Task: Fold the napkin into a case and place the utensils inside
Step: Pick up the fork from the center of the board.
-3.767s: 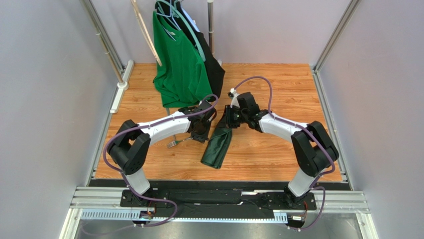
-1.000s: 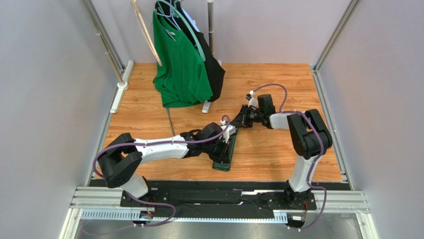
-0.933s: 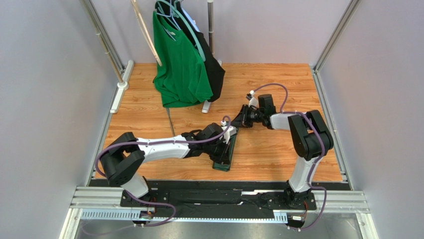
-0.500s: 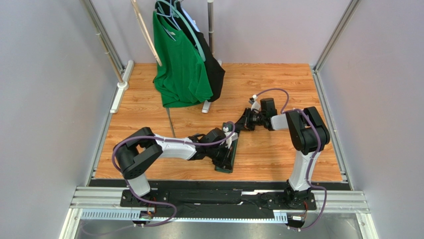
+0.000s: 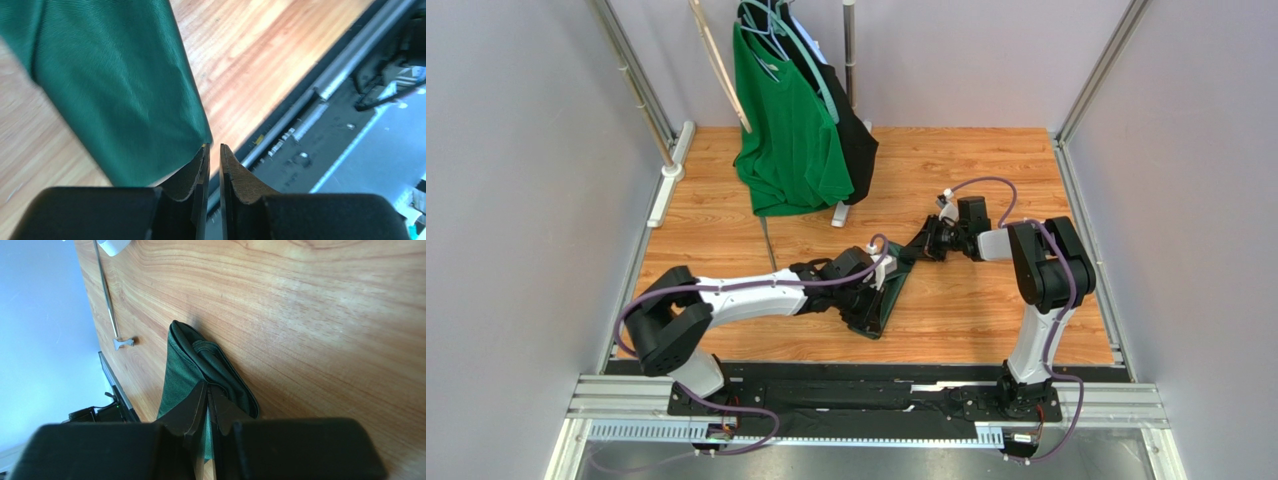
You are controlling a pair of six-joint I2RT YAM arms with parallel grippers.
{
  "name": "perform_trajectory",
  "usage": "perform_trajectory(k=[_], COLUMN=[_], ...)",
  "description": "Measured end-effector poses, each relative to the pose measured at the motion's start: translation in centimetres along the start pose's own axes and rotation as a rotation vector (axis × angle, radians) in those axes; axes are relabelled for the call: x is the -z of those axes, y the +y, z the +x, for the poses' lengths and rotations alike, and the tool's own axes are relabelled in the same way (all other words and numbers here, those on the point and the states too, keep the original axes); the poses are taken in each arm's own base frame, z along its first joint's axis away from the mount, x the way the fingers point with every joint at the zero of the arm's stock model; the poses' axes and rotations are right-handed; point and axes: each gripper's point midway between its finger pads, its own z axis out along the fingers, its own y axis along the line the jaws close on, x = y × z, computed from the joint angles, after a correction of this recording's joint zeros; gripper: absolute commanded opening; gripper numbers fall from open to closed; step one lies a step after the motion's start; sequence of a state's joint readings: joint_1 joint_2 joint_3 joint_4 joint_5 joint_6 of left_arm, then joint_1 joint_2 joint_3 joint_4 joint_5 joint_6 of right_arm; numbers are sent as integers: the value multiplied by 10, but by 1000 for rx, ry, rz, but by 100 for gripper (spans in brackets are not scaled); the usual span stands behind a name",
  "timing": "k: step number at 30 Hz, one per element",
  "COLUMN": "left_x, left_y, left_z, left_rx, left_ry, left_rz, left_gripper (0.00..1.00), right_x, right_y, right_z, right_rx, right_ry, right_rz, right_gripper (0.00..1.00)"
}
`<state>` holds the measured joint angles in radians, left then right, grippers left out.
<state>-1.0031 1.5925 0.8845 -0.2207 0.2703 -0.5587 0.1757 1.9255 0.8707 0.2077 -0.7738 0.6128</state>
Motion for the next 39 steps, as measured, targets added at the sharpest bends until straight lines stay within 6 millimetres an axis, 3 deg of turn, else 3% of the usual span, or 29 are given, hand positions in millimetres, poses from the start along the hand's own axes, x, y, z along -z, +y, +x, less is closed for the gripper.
perform_trajectory(k=[3, 6, 8, 10, 13, 16, 19, 20, 23, 27, 30, 34, 39], left_x=[27, 51, 67, 84, 118, 166, 216, 224, 267, 315, 357, 396, 399], left_y=[-3, 10, 29, 51, 85, 109, 114, 115, 116, 114, 107, 101, 103], left_z=[-21, -51, -64, -73, -77, -73, -69, -67, -52, -26, -13, -1, 9], left_rx=[18, 68, 124, 187, 296, 379, 424, 431, 488, 531, 546, 556, 548], left_ry=[-46, -130, -181, -235, -340, -491, -643, -663, -769, -885, -989, -1087, -1054], left_rz=[-4, -31, -74, -125, -229, -339, -412, -424, -496, -563, -594, -625, -664], left_gripper=[20, 26, 30, 41, 47, 50, 50, 50, 51, 51, 51, 55, 59], right_x=[2, 7, 11, 13, 19, 23, 17, 12, -8, -47, -93, -140, -155], right_y=[-2, -4, -6, -5, 4, 42, 106, 131, 181, 209, 226, 229, 208], right_z=[-3, -6, -7, -6, -1, 6, 13, 15, 34, 61, 60, 69, 112], right_rx=[7, 22, 31, 41, 85, 216, 418, 500, 717, 893, 935, 971, 1101], right_ry=[-14, -38, -47, -47, -48, -49, -50, -51, -18, 63, 82, 98, 240], right_rz=[27, 69, 97, 115, 178, 234, 212, 180, 101, 58, 89, 157, 161], right_gripper=[12, 13, 21, 39, 50, 58, 61, 61, 63, 61, 60, 60, 60])
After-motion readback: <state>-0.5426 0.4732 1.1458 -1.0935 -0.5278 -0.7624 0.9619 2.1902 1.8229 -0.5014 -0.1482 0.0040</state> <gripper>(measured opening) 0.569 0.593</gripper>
